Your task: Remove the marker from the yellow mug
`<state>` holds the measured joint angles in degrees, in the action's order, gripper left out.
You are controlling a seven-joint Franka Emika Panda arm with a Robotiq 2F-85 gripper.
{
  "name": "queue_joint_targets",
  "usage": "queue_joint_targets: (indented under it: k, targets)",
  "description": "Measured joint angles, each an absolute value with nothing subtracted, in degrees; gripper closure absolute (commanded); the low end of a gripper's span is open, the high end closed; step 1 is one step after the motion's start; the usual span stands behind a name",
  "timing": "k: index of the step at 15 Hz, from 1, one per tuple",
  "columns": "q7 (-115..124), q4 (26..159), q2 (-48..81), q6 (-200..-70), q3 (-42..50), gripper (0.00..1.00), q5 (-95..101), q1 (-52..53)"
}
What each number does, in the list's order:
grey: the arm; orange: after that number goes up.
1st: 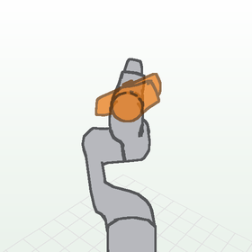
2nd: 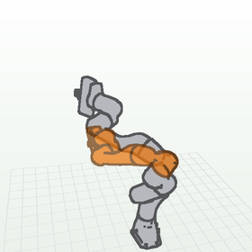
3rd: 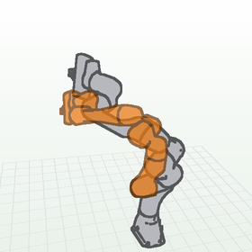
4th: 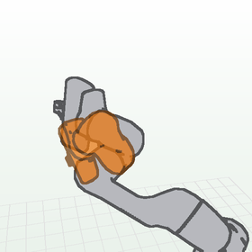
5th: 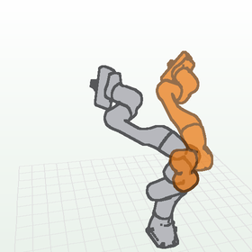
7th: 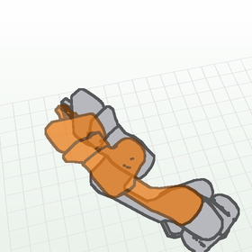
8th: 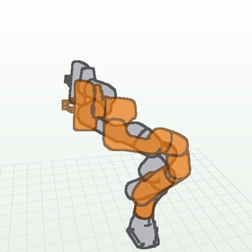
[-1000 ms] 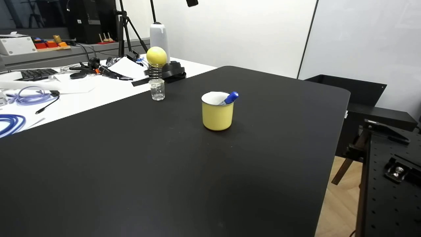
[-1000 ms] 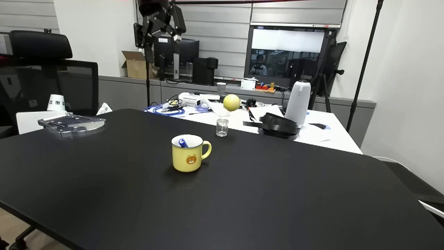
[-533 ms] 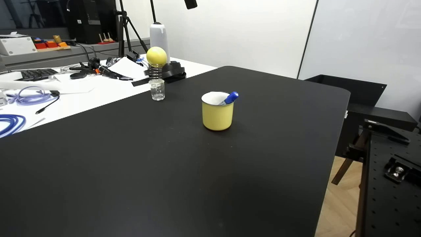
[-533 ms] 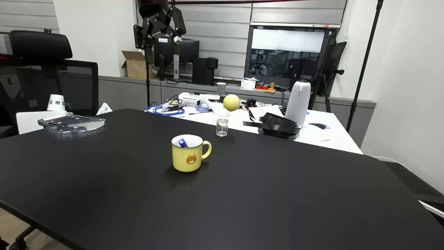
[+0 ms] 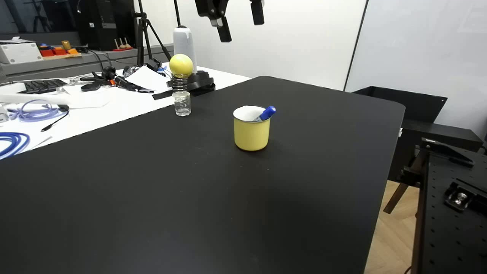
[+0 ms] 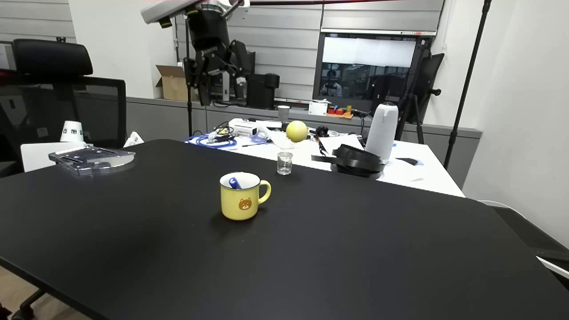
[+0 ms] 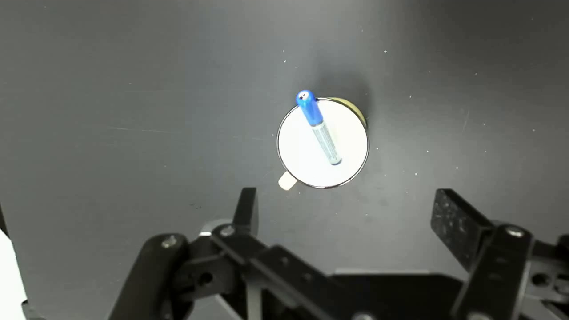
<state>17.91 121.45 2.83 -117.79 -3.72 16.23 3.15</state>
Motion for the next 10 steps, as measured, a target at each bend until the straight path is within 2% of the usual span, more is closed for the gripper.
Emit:
queue_joint_targets:
  k: [5,10]
  targets:
    - [5.6,126.4,5.1,-126.8,-2.0,0.0,8.1,1.3]
    - [-7.3,129.8,6.6,-128.5,-0.6,0.0,4.4,-1.1]
